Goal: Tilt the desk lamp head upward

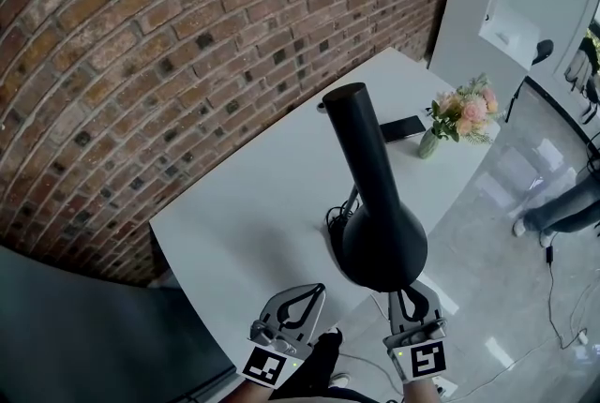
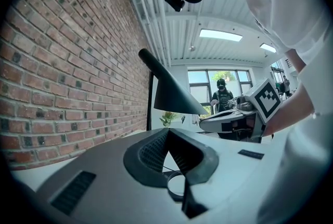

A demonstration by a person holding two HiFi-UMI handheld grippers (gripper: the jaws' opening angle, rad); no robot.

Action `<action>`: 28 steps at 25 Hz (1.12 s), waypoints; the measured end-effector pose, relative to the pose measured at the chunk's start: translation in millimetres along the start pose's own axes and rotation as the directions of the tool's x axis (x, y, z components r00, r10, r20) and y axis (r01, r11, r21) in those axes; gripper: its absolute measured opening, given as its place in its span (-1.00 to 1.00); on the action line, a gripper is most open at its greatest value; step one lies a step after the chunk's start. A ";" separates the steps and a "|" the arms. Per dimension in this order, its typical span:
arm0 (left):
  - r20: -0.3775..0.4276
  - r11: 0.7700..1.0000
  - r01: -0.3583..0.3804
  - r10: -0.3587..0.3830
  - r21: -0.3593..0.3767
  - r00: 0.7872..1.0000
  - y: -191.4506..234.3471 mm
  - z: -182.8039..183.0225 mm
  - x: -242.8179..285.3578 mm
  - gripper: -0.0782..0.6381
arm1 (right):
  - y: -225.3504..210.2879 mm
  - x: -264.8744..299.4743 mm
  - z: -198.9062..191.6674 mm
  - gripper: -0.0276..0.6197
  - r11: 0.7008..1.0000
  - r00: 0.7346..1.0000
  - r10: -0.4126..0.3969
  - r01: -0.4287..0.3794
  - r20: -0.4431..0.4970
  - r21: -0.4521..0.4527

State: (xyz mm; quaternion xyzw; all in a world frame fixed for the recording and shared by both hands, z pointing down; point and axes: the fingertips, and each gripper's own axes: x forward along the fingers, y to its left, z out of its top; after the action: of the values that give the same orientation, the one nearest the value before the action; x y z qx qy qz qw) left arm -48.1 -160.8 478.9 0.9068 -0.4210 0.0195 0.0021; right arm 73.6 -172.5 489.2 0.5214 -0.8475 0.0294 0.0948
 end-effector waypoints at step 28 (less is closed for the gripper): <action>-0.011 1.000 -0.009 0.009 -0.022 1.000 11.7 -5.4 20.2 -0.76 | -2.6 26.9 5.1 -0.88 0.999 0.996 0.038 -0.038 0.086 0.003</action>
State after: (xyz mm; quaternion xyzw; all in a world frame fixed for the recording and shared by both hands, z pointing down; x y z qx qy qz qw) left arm -44.2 -183.7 484.9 0.9047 -0.4254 0.0197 0.0144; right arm 63.5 -198.2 489.2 0.5063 -0.8604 0.0105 0.0566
